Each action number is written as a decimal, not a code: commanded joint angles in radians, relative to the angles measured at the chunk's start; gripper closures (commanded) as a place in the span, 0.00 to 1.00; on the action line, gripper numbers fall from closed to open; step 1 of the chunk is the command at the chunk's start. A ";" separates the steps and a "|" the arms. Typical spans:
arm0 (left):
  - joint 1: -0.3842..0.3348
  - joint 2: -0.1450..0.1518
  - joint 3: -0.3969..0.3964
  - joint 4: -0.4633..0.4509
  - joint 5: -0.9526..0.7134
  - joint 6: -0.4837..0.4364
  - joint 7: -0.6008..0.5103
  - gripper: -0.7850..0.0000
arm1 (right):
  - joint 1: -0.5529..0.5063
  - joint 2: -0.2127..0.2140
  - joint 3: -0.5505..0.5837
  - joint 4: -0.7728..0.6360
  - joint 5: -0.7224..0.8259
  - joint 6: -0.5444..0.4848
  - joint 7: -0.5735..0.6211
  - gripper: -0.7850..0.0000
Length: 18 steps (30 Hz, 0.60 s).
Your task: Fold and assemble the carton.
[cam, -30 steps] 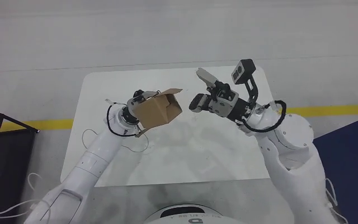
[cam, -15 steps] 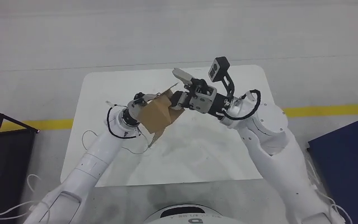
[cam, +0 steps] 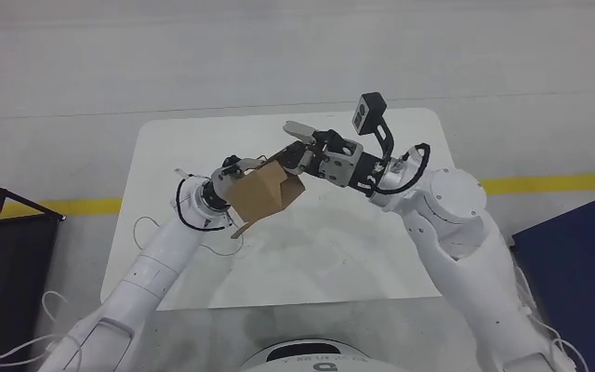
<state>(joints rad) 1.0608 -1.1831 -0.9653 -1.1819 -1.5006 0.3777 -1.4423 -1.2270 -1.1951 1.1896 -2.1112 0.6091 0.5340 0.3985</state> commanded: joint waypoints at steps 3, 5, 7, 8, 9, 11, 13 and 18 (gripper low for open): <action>0.006 0.004 -0.014 0.002 0.014 -0.002 -0.002 1.00 | -0.048 0.004 0.047 -0.059 0.041 -0.021 0.008 0.32; 0.010 0.005 -0.021 0.000 0.019 -0.002 -0.002 1.00 | -0.074 0.006 0.056 -0.078 0.060 -0.026 0.021 0.32; 0.013 0.006 -0.025 -0.002 0.022 -0.002 -0.002 1.00 | -0.091 0.007 0.053 -0.082 0.067 -0.022 0.033 0.32; 0.014 0.006 -0.026 -0.004 0.023 -0.002 -0.002 1.00 | -0.098 0.008 0.046 -0.079 0.065 -0.017 0.035 0.32; 0.015 0.006 -0.028 -0.006 0.025 -0.002 -0.002 1.00 | -0.101 0.008 0.040 -0.076 0.061 -0.015 0.035 0.32; 0.016 0.005 -0.029 -0.009 0.028 -0.002 -0.002 1.00 | -0.102 0.007 0.026 -0.066 0.061 -0.019 0.032 0.31; 0.016 0.005 -0.030 -0.011 0.031 0.000 0.000 1.00 | -0.094 0.006 0.013 -0.050 0.060 -0.024 0.028 0.33; 0.018 0.004 -0.031 -0.016 0.038 0.001 0.001 1.00 | -0.066 0.000 -0.026 -0.009 0.065 -0.026 0.015 0.35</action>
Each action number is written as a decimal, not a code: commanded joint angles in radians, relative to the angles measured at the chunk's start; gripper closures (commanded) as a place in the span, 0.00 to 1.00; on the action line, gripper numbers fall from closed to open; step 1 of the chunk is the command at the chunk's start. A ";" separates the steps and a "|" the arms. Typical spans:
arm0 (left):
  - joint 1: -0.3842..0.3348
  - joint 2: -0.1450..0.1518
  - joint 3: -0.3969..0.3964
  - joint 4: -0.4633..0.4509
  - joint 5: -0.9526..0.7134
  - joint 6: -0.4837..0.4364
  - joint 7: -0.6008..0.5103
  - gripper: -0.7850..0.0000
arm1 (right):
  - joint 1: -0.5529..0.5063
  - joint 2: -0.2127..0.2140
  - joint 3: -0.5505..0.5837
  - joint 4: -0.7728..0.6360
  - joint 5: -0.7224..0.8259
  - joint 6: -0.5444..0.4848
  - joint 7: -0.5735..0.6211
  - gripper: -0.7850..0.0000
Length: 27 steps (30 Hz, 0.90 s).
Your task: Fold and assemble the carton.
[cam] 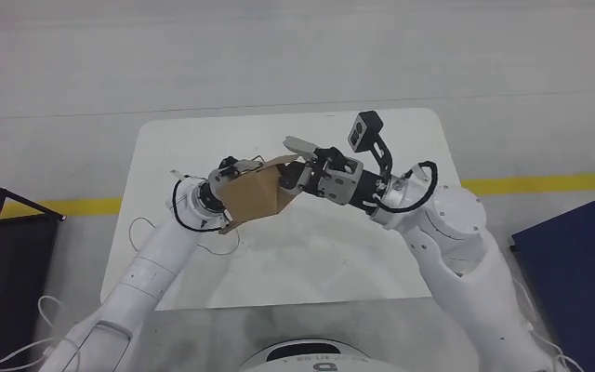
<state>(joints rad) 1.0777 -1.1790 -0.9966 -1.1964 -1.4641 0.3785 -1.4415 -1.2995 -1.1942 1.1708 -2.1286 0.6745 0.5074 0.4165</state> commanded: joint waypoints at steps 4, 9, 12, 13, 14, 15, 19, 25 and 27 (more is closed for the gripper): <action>0.005 -0.001 -0.001 -0.001 0.004 -0.001 -0.001 1.00 | 0.035 -0.005 -0.034 0.031 -0.003 0.015 -0.013 0.39; 0.011 0.000 -0.006 -0.002 0.007 -0.003 -0.003 1.00 | 0.060 -0.008 -0.048 0.053 0.006 0.028 -0.017 0.51; 0.014 0.000 -0.011 -0.004 0.008 -0.004 -0.004 1.00 | 0.064 -0.009 -0.046 0.064 0.018 0.030 -0.017 0.54; 0.015 -0.001 -0.011 -0.004 0.008 -0.004 -0.004 1.00 | 0.063 -0.009 -0.047 0.067 0.021 0.033 -0.015 0.54; 0.016 -0.001 -0.012 -0.005 0.009 -0.004 -0.004 1.00 | 0.063 -0.009 -0.049 0.068 0.025 0.035 -0.013 0.55; 0.017 -0.001 -0.013 -0.005 0.009 -0.003 -0.003 1.00 | 0.063 -0.010 -0.053 0.071 0.030 0.040 -0.007 0.56; 0.018 -0.002 -0.016 -0.006 0.013 -0.001 -0.001 1.00 | 0.071 -0.010 -0.062 0.078 0.025 0.058 -0.006 0.61; 0.014 -0.005 -0.018 -0.006 0.015 0.002 0.002 1.00 | 0.072 -0.007 -0.059 0.074 0.019 0.109 -0.008 0.80; 0.013 -0.005 -0.018 -0.003 0.016 0.004 0.004 1.00 | 0.071 -0.004 -0.056 0.069 0.011 0.141 -0.005 0.82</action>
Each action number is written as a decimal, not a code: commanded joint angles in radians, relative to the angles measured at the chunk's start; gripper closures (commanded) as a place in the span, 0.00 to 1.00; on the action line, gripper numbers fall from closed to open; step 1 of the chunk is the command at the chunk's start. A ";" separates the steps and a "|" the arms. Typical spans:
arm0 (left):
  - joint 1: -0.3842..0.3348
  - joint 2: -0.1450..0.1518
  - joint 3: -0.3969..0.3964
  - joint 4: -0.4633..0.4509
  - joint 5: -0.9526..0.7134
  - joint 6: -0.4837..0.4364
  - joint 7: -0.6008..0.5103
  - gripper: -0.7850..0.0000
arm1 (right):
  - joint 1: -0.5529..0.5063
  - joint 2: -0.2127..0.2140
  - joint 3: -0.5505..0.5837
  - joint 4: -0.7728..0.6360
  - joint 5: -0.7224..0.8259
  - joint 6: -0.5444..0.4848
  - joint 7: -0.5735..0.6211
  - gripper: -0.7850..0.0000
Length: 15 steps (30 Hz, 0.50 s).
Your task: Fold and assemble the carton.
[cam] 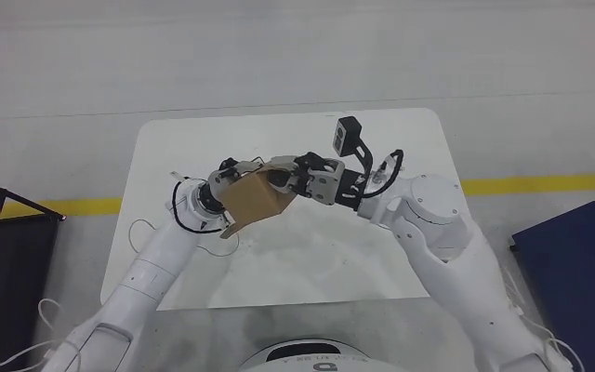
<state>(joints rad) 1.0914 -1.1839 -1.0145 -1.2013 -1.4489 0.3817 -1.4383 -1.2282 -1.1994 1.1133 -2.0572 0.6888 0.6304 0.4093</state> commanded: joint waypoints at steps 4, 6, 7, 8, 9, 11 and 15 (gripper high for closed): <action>-0.004 -0.001 0.000 0.007 0.000 0.003 0.003 1.00 | 0.006 0.010 0.008 -0.018 -0.028 0.114 0.015 0.88; -0.007 -0.002 0.000 0.008 0.002 0.003 0.003 1.00 | 0.020 0.016 0.009 -0.033 -0.056 0.183 0.027 0.89; -0.009 -0.002 0.001 0.009 0.002 0.004 0.004 1.00 | 0.029 0.019 0.012 -0.043 -0.065 0.216 0.034 0.89; -0.011 -0.002 0.001 0.009 0.001 0.004 0.004 1.00 | 0.038 0.022 0.014 -0.051 -0.076 0.250 0.042 0.83; -0.013 -0.002 0.002 0.010 0.001 0.004 0.004 1.00 | 0.051 0.025 0.012 -0.058 -0.089 0.288 0.055 0.73; -0.015 -0.003 0.004 0.011 0.001 0.004 0.004 1.00 | 0.075 0.031 0.012 -0.068 -0.108 0.345 0.070 0.51; -0.019 -0.003 0.009 0.016 -0.001 0.002 0.002 1.00 | 0.126 0.043 -0.017 -0.056 -0.149 0.382 0.106 0.09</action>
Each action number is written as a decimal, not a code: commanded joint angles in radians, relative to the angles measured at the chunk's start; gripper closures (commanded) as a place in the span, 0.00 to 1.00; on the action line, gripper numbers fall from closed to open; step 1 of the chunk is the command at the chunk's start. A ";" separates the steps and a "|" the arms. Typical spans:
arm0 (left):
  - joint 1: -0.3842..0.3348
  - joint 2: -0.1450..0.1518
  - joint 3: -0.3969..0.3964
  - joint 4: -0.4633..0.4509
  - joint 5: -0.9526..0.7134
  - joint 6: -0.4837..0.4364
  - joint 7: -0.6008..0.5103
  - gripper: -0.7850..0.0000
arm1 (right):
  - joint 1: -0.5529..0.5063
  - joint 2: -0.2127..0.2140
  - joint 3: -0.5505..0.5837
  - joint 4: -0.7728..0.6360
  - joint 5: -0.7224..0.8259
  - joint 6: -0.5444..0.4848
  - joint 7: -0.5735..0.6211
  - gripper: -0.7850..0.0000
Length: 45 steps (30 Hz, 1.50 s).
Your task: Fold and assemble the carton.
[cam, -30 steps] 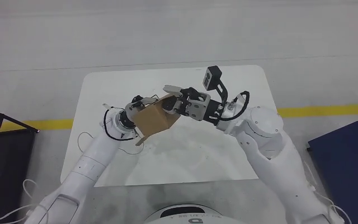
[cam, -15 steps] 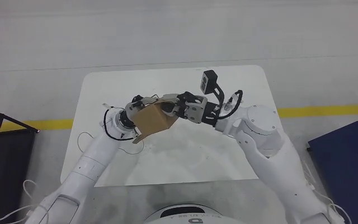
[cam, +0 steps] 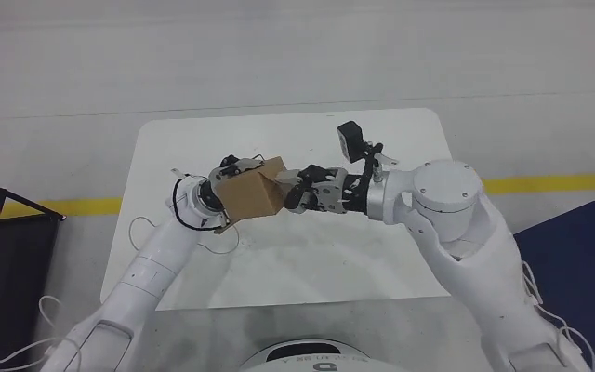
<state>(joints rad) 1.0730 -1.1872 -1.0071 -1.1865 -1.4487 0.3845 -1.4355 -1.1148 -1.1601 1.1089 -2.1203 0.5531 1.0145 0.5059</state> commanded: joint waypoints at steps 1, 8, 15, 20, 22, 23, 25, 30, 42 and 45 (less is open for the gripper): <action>-0.001 0.000 0.002 0.003 -0.003 0.000 0.000 1.00 | 0.026 0.007 -0.024 0.014 -0.020 -0.002 0.020 0.06; -0.003 0.002 -0.002 0.011 -0.006 -0.005 -0.005 1.00 | 0.114 0.030 -0.103 0.062 -0.049 -0.002 0.061 0.00; 0.002 0.005 -0.010 0.008 -0.005 -0.007 -0.007 1.00 | 0.167 0.048 -0.155 0.091 -0.015 -0.002 0.049 0.04; 0.004 0.005 -0.010 0.006 -0.002 -0.007 -0.007 1.00 | 0.167 0.056 -0.161 0.101 0.038 -0.002 0.007 0.08; 0.003 0.005 -0.010 0.006 -0.003 -0.005 -0.005 1.00 | 0.158 0.059 -0.156 0.097 0.061 -0.002 -0.011 0.08; 0.003 0.005 -0.010 0.006 -0.003 -0.005 -0.005 1.00 | 0.153 0.061 -0.155 0.096 0.070 -0.002 -0.019 0.08; 0.002 0.004 -0.009 0.005 -0.002 -0.004 -0.004 1.00 | 0.140 0.064 -0.151 0.091 0.086 -0.002 -0.034 0.09; -0.003 0.001 -0.005 0.005 0.000 -0.001 -0.001 1.00 | 0.112 0.070 -0.146 0.077 0.113 -0.002 -0.058 0.13; -0.009 -0.008 0.007 0.010 -0.006 -0.003 -0.003 1.00 | 0.058 0.069 -0.156 0.087 0.150 -0.049 -0.078 0.13; -0.010 -0.009 0.009 0.013 -0.007 -0.003 -0.003 1.00 | 0.057 0.068 -0.168 0.100 0.151 -0.059 -0.078 0.17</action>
<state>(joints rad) 1.0632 -1.1963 -0.9988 -1.1747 -1.4560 0.3815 -1.4385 -1.0578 -1.0918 0.9437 -2.0246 0.7032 0.9593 0.4278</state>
